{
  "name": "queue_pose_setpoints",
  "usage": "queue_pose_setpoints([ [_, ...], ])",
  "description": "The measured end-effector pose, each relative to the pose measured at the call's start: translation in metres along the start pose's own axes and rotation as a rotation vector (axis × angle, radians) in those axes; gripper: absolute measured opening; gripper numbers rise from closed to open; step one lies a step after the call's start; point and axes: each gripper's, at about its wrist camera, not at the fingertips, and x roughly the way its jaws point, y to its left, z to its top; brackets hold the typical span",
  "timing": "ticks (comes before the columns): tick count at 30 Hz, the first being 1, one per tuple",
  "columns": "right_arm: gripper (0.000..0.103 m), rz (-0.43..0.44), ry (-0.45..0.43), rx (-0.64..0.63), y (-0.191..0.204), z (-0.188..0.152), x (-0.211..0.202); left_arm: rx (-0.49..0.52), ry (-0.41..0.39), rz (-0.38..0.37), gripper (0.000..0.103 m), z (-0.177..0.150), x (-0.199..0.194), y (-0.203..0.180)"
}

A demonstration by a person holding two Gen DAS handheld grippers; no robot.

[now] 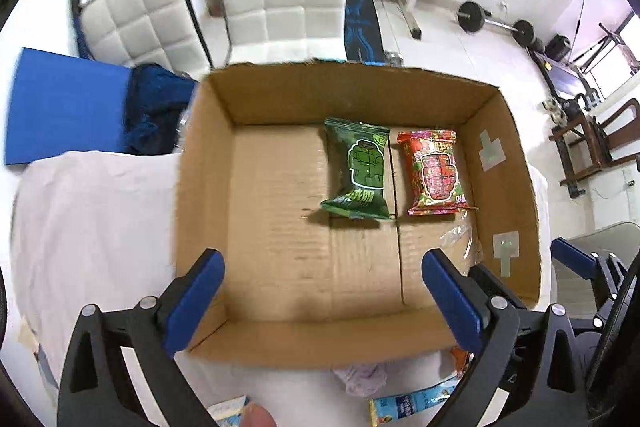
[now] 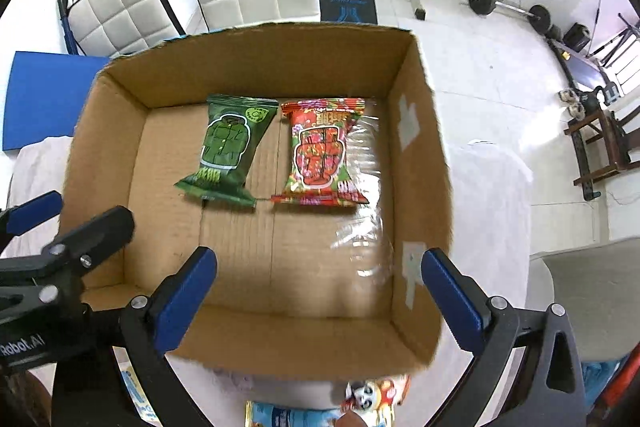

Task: Organize soft objects
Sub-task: 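Grasp the yellow milk carton with the left tool while the right grasps the panda bag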

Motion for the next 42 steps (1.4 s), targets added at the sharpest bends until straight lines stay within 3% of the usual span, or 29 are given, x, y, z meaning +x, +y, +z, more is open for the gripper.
queue_pose_setpoints([
  [14,0.103,0.046,-0.14,0.004,0.0,-0.063,-0.111,-0.022,-0.124,0.004,0.101,-0.057,-0.089,-0.016],
  [19,0.103,0.072,-0.134,0.022,-0.016,-0.076,-0.127,-0.051,-0.111,0.014,0.101,-0.072,-0.098,-0.015],
  [22,0.103,0.062,-0.09,0.057,-0.036,-0.086,-0.115,-0.107,-0.07,0.054,0.101,-0.089,-0.085,-0.008],
  [25,0.103,0.052,-0.009,0.109,-0.06,-0.1,-0.083,-0.159,-0.006,0.042,0.101,-0.109,-0.06,0.001],
  [32,0.103,0.032,0.213,0.188,-0.088,-0.125,0.022,-0.288,0.146,0.041,0.101,-0.153,-0.003,0.032],
  [37,0.103,0.045,0.221,0.188,-0.1,-0.136,0.048,-0.397,0.208,0.069,0.101,-0.186,0.02,0.065],
  [40,0.103,0.02,0.218,0.084,-0.097,-0.141,0.048,-0.479,0.25,0.079,0.101,-0.206,0.034,0.086],
  [42,0.103,-0.043,0.204,-0.035,-0.087,-0.143,0.045,-0.522,0.273,0.08,0.101,-0.218,0.042,0.097],
])
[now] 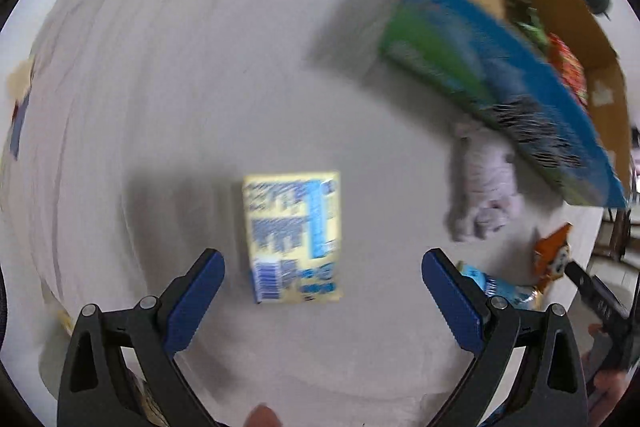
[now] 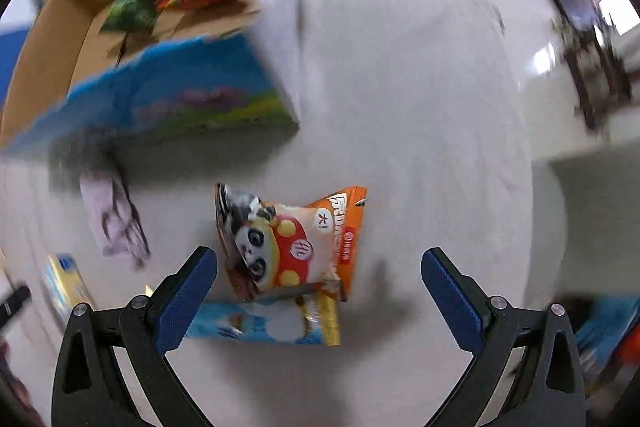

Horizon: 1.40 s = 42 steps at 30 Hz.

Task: Organize soft objects
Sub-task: 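Grasp the yellow milk carton with the left tool while the right grasps the panda bag, then carry carton and panda bag into the box and release both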

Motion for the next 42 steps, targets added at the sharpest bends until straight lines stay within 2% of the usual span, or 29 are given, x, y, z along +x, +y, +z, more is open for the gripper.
queue_pose_setpoints([
  [2,0.103,-0.075,0.005,-0.111,0.01,-0.003,0.002,-0.028,0.018,0.018,0.101,-0.001,0.011,0.009],
  [4,0.103,-0.116,0.026,-0.176,0.016,-0.004,0.008,-0.033,0.038,0.044,0.101,0.0,0.022,0.012],
  [7,0.103,-0.134,0.059,-0.222,0.02,-0.005,0.017,-0.012,0.09,0.074,0.101,0.002,0.046,0.011],
  [11,0.103,-0.135,0.086,-0.276,0.026,-0.008,0.026,0.033,0.149,0.072,0.101,0.003,0.075,0.003],
  [12,0.103,-0.138,0.09,-0.296,0.028,-0.009,0.027,0.044,0.152,0.073,0.099,0.002,0.079,-0.001],
  [14,0.103,-0.154,0.096,-0.346,0.036,-0.004,0.031,0.09,0.143,0.088,0.072,0.0,0.084,-0.01],
  [16,0.103,-0.194,0.094,-0.407,0.041,-0.007,0.034,0.139,0.127,0.112,0.062,-0.004,0.086,-0.023],
  [18,0.103,-0.223,0.082,-0.451,0.051,-0.009,0.033,0.181,0.113,0.101,0.061,-0.008,0.084,-0.038],
  [23,0.103,-0.209,0.003,-0.56,0.067,-0.007,0.035,0.249,0.087,0.078,0.061,-0.02,0.085,-0.074],
  [25,0.097,-0.175,0.004,-0.584,0.073,-0.006,0.04,0.262,0.078,0.074,0.061,-0.025,0.085,-0.083],
  [26,0.083,-0.139,0.038,-0.566,0.074,-0.004,0.046,0.267,0.072,0.07,0.061,-0.028,0.085,-0.089],
  [27,0.062,-0.104,0.078,-0.529,0.075,-0.003,0.054,0.271,0.067,0.065,0.061,-0.029,0.085,-0.092],
  [28,0.058,-0.09,0.095,-0.499,0.075,-0.005,0.059,0.275,0.063,0.062,0.061,-0.031,0.085,-0.096],
  [31,0.054,-0.001,0.135,-0.333,0.067,-0.006,0.063,0.291,0.049,0.061,0.061,-0.034,0.086,-0.096],
  [33,0.054,0.096,0.186,-0.171,0.058,-0.009,0.065,0.3,0.045,0.068,0.061,-0.033,0.086,-0.098],
  [36,0.054,0.197,0.207,-0.014,0.051,-0.014,0.068,0.3,0.049,0.073,0.061,-0.032,0.09,-0.1],
  [37,0.055,0.206,0.203,0.005,0.049,-0.012,0.068,0.3,0.051,0.072,0.061,-0.019,0.092,-0.1],
  [42,0.058,0.16,0.181,0.013,0.062,-0.021,0.08,0.313,0.047,0.08,0.061,-0.032,0.094,-0.093],
])
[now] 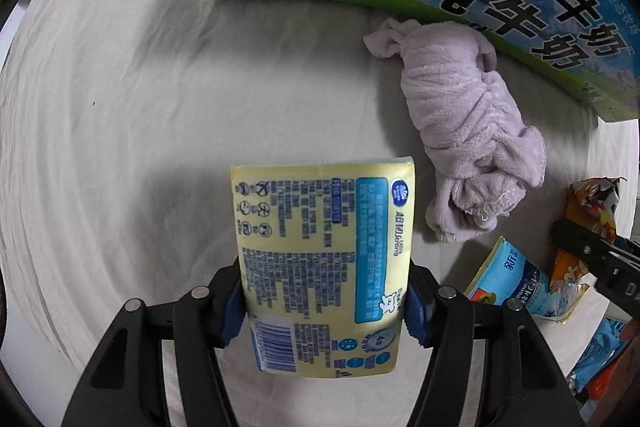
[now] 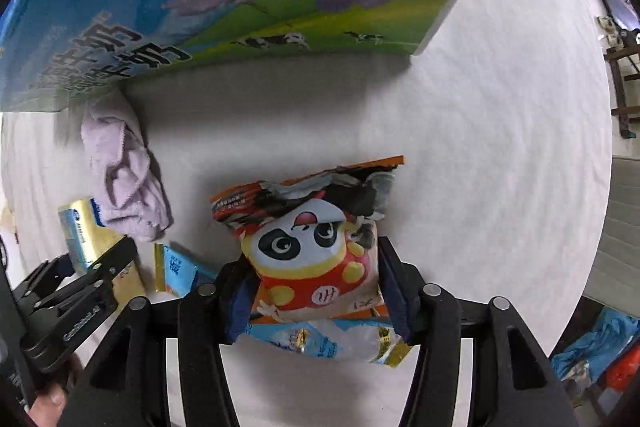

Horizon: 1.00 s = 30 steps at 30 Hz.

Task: Organize soft objects
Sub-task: 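Carry carton and panda bag into the box and release both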

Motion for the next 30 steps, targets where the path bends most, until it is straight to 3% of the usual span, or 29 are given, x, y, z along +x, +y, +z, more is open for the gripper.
queue_pose_setpoints([
  [4,0.057,-0.033,-0.027,0.022,0.009,0.003,0.008,0.005,-0.005,-0.001,0.061,0.004,0.002,0.001],
  [10,0.045,-0.085,-0.06,0.054,0.032,-0.012,0.006,0.019,-0.039,0.013,0.06,0.004,-0.022,-0.003],
  [22,0.042,-0.049,-0.15,0.025,0.05,-0.049,-0.067,0.048,-0.206,-0.058,0.06,-0.032,-0.114,-0.005],
  [30,0.042,-0.008,-0.234,-0.005,0.05,-0.075,-0.142,0.089,-0.289,-0.106,0.06,-0.048,-0.182,-0.005],
])
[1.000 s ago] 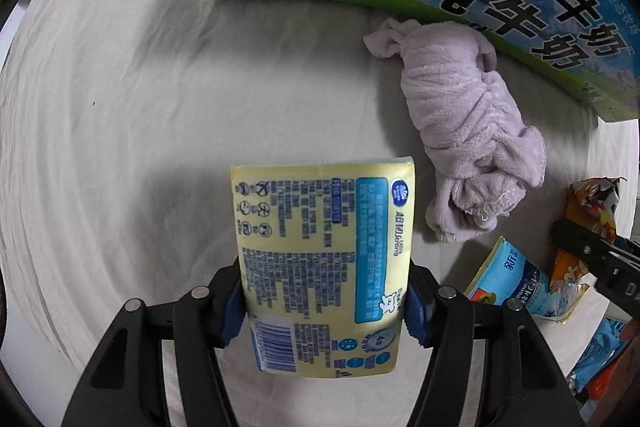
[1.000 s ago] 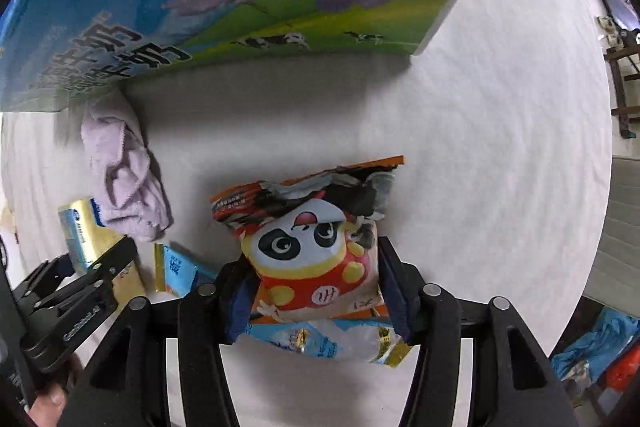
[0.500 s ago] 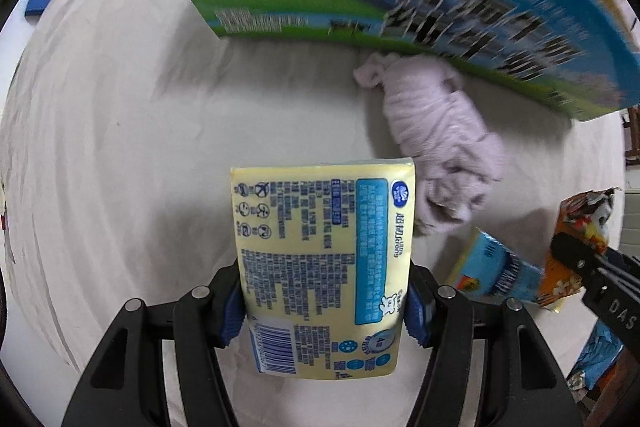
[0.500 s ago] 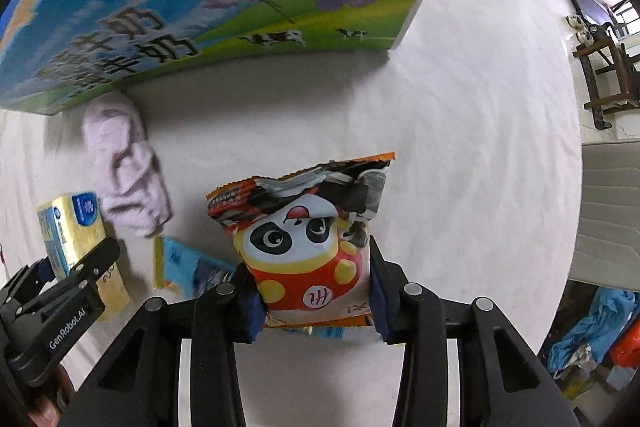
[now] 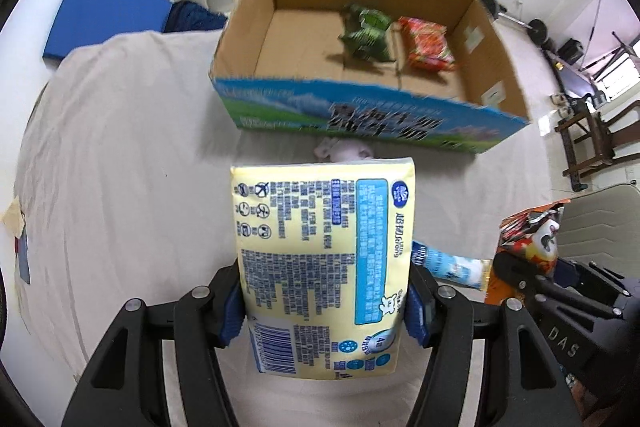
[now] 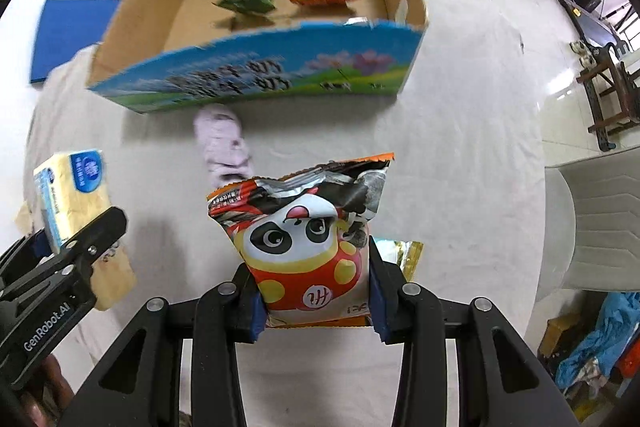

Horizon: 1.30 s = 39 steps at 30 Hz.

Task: Organize soft objects
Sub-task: 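Carry carton and panda bag into the box and release both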

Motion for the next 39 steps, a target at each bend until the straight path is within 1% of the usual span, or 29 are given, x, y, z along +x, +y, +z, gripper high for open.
queue_pose_setpoints([
  [2,0.042,0.005,-0.022,-0.009,-0.006,0.0,-0.022,0.006,-0.021,-0.013,0.06,0.002,-0.014,-0.001],
  [4,0.042,0.005,-0.04,-0.021,-0.006,0.001,-0.032,0.012,-0.036,-0.02,0.06,0.006,-0.021,0.001],
  [9,0.042,0.023,-0.09,-0.039,0.004,0.005,-0.066,0.014,-0.086,-0.044,0.06,0.017,-0.044,-0.002],
  [15,0.042,0.012,-0.158,-0.067,0.008,0.014,-0.093,0.019,-0.142,-0.052,0.06,0.035,-0.062,-0.002],
  [20,0.042,0.015,-0.185,-0.069,0.012,0.028,-0.105,0.024,-0.17,-0.045,0.06,0.053,-0.068,0.0],
  [25,0.042,0.03,-0.19,-0.063,0.013,0.047,-0.107,0.013,-0.162,-0.06,0.06,0.077,-0.061,0.007],
  [28,0.042,0.044,-0.191,-0.052,0.012,0.063,-0.105,0.009,-0.15,-0.061,0.06,0.1,-0.05,0.014],
  [32,0.042,0.067,-0.186,-0.014,0.007,0.1,-0.097,0.011,-0.113,-0.059,0.06,0.139,-0.027,0.023],
  [34,0.042,0.078,-0.168,-0.001,0.006,0.123,-0.086,0.019,-0.098,-0.053,0.06,0.156,-0.016,0.026],
  [39,0.042,0.052,-0.108,0.034,0.0,0.176,-0.042,0.035,-0.035,-0.053,0.06,0.202,0.022,0.029],
])
